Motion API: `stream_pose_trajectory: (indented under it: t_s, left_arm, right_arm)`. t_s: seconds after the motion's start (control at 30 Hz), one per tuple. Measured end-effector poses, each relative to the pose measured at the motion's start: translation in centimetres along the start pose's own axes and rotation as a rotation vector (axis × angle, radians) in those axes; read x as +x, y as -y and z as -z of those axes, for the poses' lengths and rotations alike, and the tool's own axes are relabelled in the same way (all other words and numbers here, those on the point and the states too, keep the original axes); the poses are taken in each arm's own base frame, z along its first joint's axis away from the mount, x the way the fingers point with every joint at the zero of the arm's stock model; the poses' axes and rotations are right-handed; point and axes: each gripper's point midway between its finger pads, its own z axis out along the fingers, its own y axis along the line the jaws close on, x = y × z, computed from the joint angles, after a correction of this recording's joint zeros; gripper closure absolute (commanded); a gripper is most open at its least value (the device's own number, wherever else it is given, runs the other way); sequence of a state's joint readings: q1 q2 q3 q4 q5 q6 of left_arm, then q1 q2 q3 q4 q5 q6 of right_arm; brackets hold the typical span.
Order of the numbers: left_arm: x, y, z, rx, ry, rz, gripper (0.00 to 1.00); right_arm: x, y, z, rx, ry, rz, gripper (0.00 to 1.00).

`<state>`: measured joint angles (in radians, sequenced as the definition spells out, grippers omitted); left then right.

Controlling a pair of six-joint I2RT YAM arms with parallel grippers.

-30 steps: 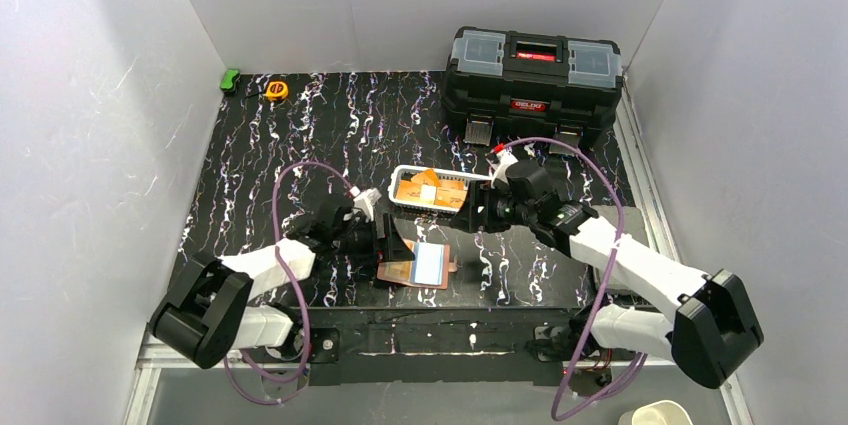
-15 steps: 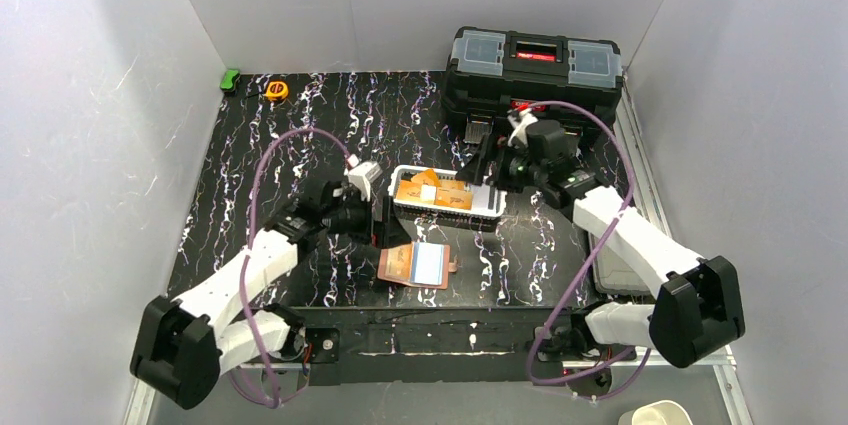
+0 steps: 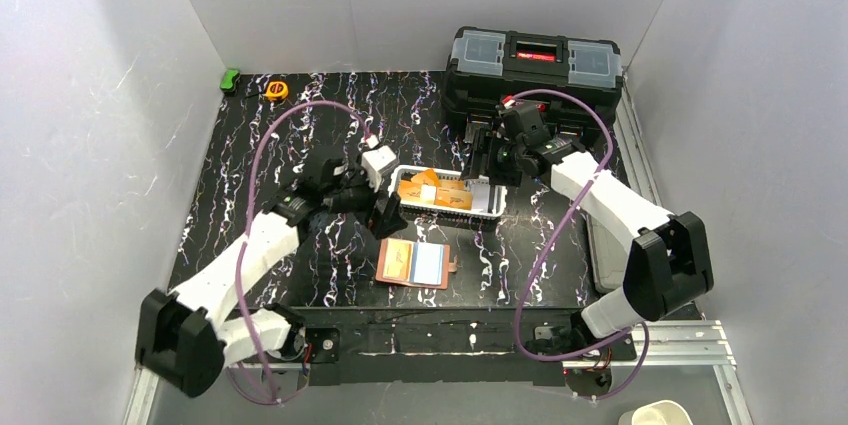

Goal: Put the credit cards into the card holder
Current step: Pick up the credit card from the storage box.

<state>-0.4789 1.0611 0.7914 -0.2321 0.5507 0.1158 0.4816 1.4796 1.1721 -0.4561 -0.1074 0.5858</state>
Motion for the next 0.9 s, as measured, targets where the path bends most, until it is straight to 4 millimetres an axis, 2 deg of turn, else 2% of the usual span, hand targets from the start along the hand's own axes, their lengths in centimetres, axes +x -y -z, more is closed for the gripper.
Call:
stream_pose_trajectory:
  t_s: [0.13,0.23,0.4,0.53,0.67,0.9]
  left_arm:
    - [-1.7,-2.3,-3.0,0.021,-0.008,-0.146,0.02]
    - [-2.6,-3.8,-5.2,0.04,0.015,-0.259,0.02]
    - [-2.8,-6.3,-9.0,0.046,0.034,-0.376,0.02]
    - [-2.7,-7.9,-11.3,0.047,0.032,-0.421,0.02]
    - [-3.0,-9.2,-12.3,0.041,0.025,-0.449,0.02]
    - [-4.1,-11.8,-12.4,0.011,0.012,-0.478,0.02]
  right_arm:
    - [1.3,1.4,-0.8,0.083,-0.048,-0.005,0.32]
    - [1.7,2.5,-1.9,0.16,-0.072,-0.01,0.34]
    - [2.2,4.0,-3.5,0.276,-0.1,0.01,0.34]
    - [2.4,4.0,-4.6,0.3,-0.121,0.021,0.36]
    - [3.1,4.1,-6.0,0.307,-0.154,0.026,0.36]
    - [4.3,4.2,-8.3,0.285,-0.204,0.015,0.35]
